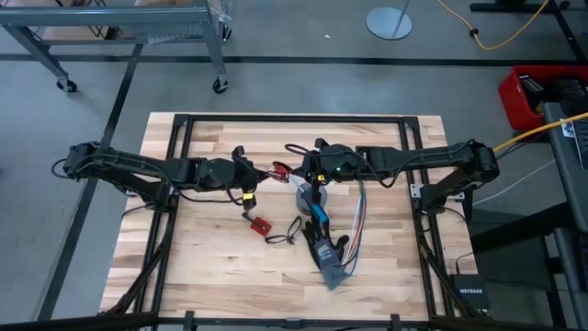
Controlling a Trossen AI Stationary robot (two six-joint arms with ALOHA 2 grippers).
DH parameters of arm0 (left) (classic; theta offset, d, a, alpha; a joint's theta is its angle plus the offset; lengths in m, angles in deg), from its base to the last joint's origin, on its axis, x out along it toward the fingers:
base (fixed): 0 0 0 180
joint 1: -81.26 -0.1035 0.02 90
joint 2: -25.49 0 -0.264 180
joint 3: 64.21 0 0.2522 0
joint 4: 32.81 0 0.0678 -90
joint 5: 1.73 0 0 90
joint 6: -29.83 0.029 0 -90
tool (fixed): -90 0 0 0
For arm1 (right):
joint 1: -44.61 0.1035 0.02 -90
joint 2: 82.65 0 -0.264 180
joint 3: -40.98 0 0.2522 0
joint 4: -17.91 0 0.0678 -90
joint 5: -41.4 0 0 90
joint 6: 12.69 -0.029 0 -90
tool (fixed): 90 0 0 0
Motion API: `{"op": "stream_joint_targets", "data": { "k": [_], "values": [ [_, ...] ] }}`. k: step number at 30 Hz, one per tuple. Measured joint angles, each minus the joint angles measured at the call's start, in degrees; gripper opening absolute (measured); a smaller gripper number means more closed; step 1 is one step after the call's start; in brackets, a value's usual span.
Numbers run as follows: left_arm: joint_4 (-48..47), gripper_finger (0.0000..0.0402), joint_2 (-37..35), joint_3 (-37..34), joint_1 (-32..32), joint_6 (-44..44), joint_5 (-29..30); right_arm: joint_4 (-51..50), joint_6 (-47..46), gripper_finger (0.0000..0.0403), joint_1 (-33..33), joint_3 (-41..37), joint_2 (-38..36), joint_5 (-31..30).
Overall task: Coil cords
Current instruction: Coil the red wire around the spool
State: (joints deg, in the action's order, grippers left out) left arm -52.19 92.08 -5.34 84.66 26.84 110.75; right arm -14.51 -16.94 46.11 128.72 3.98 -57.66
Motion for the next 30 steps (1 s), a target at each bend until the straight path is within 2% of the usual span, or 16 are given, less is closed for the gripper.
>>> {"op": "stream_joint_targets", "data": {
  "k": [8,23,30],
  "values": [
    [-0.2,0.0019,0.0,0.0,0.0,-0.9,-7.7,-5.0,-0.3,0.0,0.0,0.0,0.0,0.6],
    [-5.1,0.0019,0.0,0.0,0.0,-3.1,-8.1,-12.4,-1.4,0.0,0.0,0.0,0.0,2.2],
    [-5.5,0.0019,-0.1,0.0,0.0,-3.1,-8.2,-11.3,-1.4,0.0,0.0,0.0,0.0,2.1]
  ]
}}
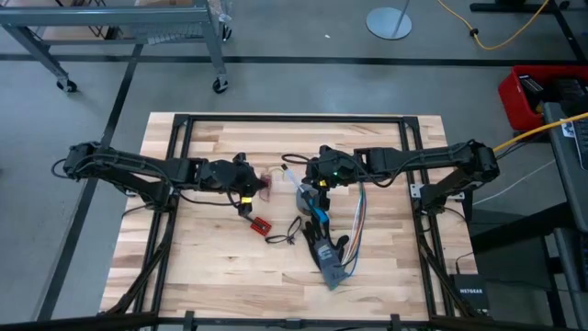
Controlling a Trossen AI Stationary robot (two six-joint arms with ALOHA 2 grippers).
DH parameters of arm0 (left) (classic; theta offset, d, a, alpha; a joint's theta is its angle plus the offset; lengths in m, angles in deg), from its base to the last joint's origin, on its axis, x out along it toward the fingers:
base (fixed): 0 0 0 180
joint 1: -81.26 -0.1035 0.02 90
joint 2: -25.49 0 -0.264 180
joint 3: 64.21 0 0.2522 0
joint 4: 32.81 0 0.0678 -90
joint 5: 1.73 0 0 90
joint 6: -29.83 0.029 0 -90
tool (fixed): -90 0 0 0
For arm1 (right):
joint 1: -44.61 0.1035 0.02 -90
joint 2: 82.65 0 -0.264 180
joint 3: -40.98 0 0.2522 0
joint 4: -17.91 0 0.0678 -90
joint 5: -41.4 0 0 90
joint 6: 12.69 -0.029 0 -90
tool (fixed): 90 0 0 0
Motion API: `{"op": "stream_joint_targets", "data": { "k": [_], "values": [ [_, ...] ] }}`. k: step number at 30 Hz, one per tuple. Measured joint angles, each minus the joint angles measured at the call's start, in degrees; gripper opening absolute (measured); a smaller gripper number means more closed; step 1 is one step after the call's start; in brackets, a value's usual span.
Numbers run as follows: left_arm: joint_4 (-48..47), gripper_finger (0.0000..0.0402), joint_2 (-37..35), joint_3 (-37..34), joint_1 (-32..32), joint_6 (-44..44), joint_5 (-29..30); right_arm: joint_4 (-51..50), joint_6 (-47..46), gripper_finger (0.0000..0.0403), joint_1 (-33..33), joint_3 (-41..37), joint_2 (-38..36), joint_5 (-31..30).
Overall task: Coil cords
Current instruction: Coil the red wire around the spool
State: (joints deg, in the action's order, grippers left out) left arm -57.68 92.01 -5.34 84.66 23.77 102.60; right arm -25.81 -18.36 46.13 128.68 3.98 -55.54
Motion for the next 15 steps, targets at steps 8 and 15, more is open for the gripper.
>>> {"op": "stream_joint_targets", "data": {
  "k": [8,15],
  "values": [
    [-0.5,0.0019,0.0,0.0,0.0,-0.2,0.0,-0.1,0.0,0.0,0.0,0.0,0.0,0.0],
    [-0.8,0.0019,0.0,0.0,0.0,-0.2,0.0,-0.2,0.0,0.0001,0.0,0.0,0.0,0.0]
  ]
}}
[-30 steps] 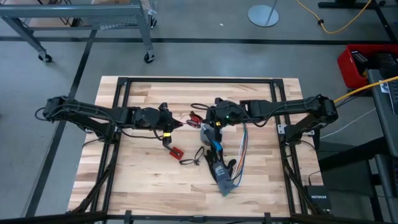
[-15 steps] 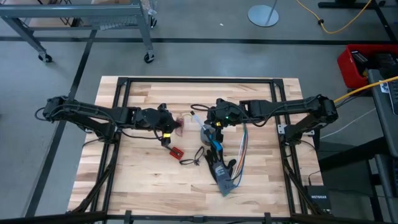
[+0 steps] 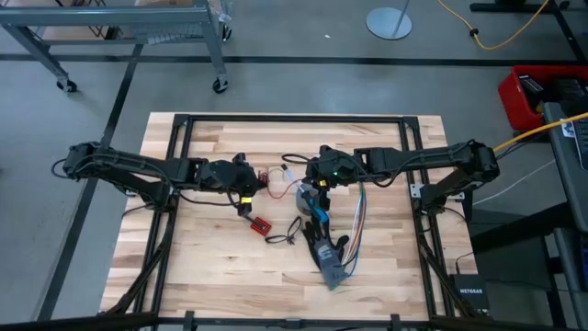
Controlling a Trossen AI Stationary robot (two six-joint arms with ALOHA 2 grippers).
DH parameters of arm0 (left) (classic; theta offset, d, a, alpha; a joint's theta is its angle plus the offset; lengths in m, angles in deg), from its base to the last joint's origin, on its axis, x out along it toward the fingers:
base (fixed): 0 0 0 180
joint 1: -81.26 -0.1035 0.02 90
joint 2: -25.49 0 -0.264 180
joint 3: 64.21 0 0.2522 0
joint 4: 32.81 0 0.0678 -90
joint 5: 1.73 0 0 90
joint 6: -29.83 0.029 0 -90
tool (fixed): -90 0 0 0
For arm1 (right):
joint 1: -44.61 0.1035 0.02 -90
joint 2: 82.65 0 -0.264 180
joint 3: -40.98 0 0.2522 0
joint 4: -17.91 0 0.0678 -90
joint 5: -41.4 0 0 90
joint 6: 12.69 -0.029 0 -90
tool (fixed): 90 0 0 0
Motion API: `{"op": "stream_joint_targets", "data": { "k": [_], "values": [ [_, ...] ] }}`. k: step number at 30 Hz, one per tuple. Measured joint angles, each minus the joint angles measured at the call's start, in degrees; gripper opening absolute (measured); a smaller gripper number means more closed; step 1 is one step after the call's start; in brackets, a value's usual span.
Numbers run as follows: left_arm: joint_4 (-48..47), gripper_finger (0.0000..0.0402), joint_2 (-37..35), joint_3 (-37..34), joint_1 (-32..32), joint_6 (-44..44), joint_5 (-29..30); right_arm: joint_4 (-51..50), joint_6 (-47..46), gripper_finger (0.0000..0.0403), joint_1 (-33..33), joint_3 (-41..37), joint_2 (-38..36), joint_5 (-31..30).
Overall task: Coil cords
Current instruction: Coil the red wire around the spool
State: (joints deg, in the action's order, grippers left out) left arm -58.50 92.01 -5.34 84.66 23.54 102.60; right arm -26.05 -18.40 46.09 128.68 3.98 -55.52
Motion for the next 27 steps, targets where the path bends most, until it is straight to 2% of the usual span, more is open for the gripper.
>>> {"op": "stream_joint_targets", "data": {
  "k": [4,10,13,20,24,27],
  "values": [
    [-3.8,0.0034,0.0,0.0,-0.3,-3.3,0.3,0.0,0.0,0.0009,0.0,0.0,0.0,0.0],
    [-15.2,0.0089,0.1,0.0,-2.3,-12.6,2.7,0.0,0.0,0.0015,0.0,0.0,0.0,0.5],
    [-15.6,0.0109,0.1,0.0,-3.9,-19.3,2.8,0.1,0.0,0.0015,0.0,0.0,0.0,0.5],
    [-15.1,0.0106,1.2,0.0,-8.6,-28.6,2.8,0.5,0.0,0.0016,0.0,0.0,0.0,0.5],
    [-12.7,0.0098,4.8,0.0,-10.9,-31.9,1.9,0.6,0.0,0.0016,0.0,0.0,0.0,0.5],
    [-9.9,0.0094,8.6,0.0,-12.2,-32.6,-1.4,0.6,0.0,0.0016,0.0,0.0,0.0,0.5]
  ]
}}
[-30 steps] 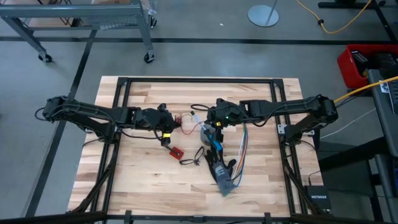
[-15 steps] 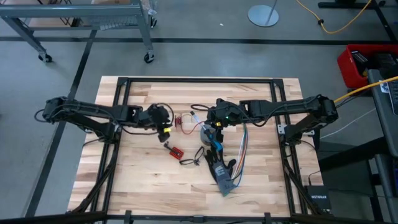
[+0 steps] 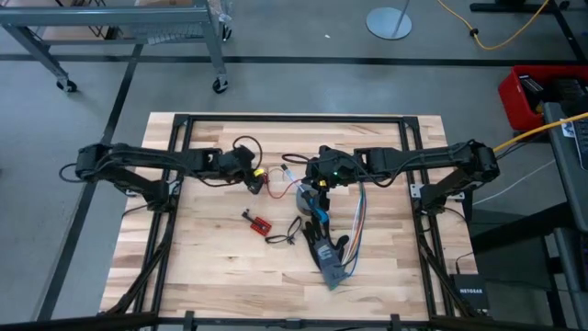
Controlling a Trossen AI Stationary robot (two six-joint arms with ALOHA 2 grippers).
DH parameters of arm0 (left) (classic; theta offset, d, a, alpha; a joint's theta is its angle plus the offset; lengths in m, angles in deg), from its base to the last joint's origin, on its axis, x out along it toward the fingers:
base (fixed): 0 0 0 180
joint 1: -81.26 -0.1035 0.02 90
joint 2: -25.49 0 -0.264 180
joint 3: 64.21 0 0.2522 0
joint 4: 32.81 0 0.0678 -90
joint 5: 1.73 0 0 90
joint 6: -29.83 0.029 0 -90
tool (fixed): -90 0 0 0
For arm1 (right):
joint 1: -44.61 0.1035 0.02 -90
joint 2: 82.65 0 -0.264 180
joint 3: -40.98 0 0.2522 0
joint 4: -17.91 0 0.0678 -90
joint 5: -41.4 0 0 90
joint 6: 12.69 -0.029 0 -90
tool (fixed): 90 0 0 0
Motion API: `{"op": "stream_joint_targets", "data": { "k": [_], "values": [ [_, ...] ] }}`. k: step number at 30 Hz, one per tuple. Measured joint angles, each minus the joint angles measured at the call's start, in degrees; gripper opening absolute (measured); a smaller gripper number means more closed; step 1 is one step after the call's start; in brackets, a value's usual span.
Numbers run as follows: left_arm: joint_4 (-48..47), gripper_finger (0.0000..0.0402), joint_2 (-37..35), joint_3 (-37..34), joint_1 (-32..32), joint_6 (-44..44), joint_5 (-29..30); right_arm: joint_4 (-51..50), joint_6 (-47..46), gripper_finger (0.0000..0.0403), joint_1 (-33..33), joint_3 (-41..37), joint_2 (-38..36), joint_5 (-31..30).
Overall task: Coil cords
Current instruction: Coil the red wire around the spool
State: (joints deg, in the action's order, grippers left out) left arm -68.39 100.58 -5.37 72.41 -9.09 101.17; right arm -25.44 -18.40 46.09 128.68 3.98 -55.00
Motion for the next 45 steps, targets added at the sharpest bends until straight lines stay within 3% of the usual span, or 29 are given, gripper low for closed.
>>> {"op": "stream_joint_targets", "data": {
  "k": [4,8,45],
  "values": [
    [0.2,0.0094,4.4,0.0,-1.4,-2.0,-4.8,0.0,0.0,0.0016,0.0,0.0,0.0,0.0],
    [-0.1,0.0093,7.0,0.0,-2.1,-4.6,-5.7,0.0,0.1,0.0017,0.0,0.0,0.0,0.0],
    [3.9,0.0093,6.7,0.0,-7.3,-7.3,-7.2,0.1,1.6,0.0017,0.0,0.0,0.0,-0.6]
  ]
}}
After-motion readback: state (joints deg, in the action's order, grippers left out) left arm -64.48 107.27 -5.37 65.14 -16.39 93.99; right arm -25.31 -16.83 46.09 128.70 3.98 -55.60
